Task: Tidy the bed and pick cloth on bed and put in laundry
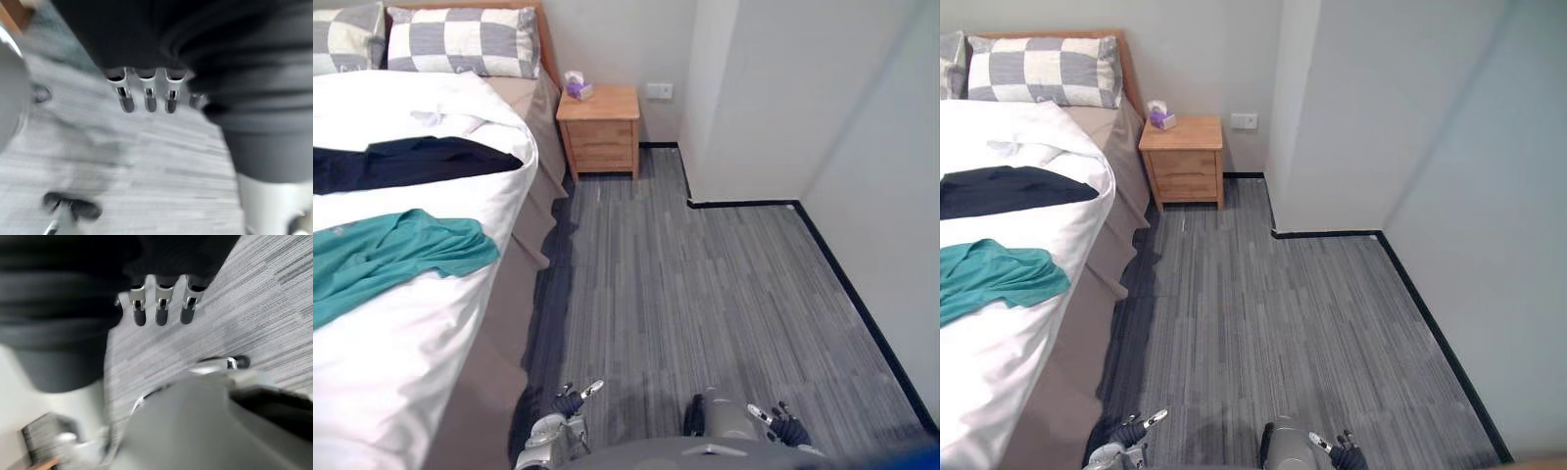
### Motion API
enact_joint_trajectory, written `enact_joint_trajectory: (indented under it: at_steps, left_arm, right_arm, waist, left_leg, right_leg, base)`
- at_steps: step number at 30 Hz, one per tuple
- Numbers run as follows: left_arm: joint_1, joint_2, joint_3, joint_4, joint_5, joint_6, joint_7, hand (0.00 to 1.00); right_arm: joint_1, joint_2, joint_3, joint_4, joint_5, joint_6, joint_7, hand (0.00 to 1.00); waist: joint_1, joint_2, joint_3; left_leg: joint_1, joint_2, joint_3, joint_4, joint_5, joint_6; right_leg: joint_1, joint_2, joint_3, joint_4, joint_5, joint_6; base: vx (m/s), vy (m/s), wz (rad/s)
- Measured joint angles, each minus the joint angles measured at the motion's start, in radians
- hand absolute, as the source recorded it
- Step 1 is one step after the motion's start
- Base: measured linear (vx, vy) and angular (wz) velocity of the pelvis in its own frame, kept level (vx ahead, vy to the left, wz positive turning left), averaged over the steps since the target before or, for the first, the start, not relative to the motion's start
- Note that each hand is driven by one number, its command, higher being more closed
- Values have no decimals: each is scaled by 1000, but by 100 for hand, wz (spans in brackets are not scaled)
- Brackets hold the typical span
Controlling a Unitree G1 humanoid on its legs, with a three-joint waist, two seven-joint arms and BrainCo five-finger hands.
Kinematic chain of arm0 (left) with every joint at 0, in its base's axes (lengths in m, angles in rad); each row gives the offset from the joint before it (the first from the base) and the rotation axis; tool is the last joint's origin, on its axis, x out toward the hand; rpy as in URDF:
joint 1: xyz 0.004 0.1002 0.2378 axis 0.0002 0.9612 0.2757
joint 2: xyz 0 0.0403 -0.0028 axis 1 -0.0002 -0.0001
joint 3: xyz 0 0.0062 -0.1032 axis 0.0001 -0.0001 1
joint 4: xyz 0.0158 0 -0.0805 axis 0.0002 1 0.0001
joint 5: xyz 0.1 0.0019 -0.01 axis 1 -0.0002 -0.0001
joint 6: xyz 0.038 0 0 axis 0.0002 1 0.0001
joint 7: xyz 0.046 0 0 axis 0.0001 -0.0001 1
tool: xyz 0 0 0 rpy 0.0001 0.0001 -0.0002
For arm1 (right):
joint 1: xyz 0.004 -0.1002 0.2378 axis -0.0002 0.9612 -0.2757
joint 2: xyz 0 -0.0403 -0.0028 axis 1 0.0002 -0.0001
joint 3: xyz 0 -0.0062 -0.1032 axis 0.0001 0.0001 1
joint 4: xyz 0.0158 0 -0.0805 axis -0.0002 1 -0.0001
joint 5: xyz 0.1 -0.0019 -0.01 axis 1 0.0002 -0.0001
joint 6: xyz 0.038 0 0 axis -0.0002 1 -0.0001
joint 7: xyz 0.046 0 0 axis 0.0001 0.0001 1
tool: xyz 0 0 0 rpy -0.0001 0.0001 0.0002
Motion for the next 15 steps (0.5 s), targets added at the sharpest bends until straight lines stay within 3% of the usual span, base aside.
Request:
enact_joint_trajectory:
  at_steps: [1,2,3,4,6,7,8,9,10,12,13,15]
  left_arm:
    - [-13,-21,1,2,9,-3,0,0]
    - [-17,-29,3,7,20,-13,1,0]
    - [-12,-22,4,12,26,-16,1,0]
    - [-11,-25,4,19,28,-16,0,0]
    - [-3,-28,9,18,48,-17,3,0]
    - [2,-23,4,15,48,-17,5,0]
    - [12,-27,5,5,46,-17,8,0]
    - [15,-31,13,-5,45,-24,9,0]
    - [15,-33,19,-6,42,-33,9,0]
    - [30,-29,50,-37,12,-56,16,0]
    - [33,-22,50,-52,6,-68,21,0]
    - [39,-23,49,-80,6,-92,20,0]
  right_arm:
    - [-1,-2,-2,-3,4,-1,-1,0]
    - [-3,1,10,-4,6,6,-3,0]
    - [5,8,21,4,9,14,-5,0]
    - [8,2,19,6,7,16,-7,0]
    - [10,8,15,12,8,33,-17,0]
    - [13,7,9,1,8,45,-16,0]
    - [18,2,5,-7,6,57,-15,0]
    - [23,-1,-2,-9,6,60,-15,0]
    - [24,-3,-6,-8,5,59,-16,0]
    - [17,-9,-14,-1,-20,55,-18,0]
    - [14,-8,-14,10,-42,53,-24,0]
    - [13,-9,-14,17,-52,53,-27,0]
  waist:
    - [-6,11,12]
    - [-5,13,15]
    - [-10,-8,10]
    - [-13,-1,2]
    - [-10,-10,-8]
    - [-20,-1,-12]
    - [-25,16,-21]
    - [-24,21,-23]
    - [-22,26,-22]
    - [-16,41,-10]
    - [-6,35,-7]
    - [7,29,-3]
  left_leg:
    - [18,8,11,-1,2,2]
    - [47,19,-2,-20,-8,-7]
    - [68,33,-11,-21,-51,-4]
    - [83,48,-24,-22,-65,2]
    - [52,76,-50,87,-8,39]
    - [23,98,-78,162,19,38]
    - [-41,131,-119,304,62,19]
    - [-135,160,-168,493,150,5]
    - [-183,177,-185,596,181,-6]
    - [-326,218,-195,906,169,-5]
    - [-402,205,-189,977,146,2]
    - [-523,156,-168,953,97,10]
  right_leg:
    - [-47,-3,17,109,1,16]
    - [-100,4,58,115,-53,13]
    - [-96,9,71,75,-61,-19]
    - [-85,25,49,88,-99,-10]
    - [-64,39,34,118,-170,-28]
    - [-41,51,19,109,-189,-40]
    - [-12,78,8,90,-212,-49]
    - [23,101,3,65,-232,-63]
    - [49,117,3,46,-238,-71]
    - [185,161,3,-56,-240,-90]
    - [277,164,-2,-123,-239,-92]
    - [382,157,-11,-220,-235,-90]
  base:
    - [198,-153,33]
    - [157,-208,32]
    - [212,-252,29]
    - [303,-266,11]
    - [380,-310,3]
    - [389,-350,17]
    - [404,-303,12]
    - [508,-316,1]
    - [432,-226,-7]
    - [482,-176,-8]
    - [499,-133,3]
    - [461,-43,9]
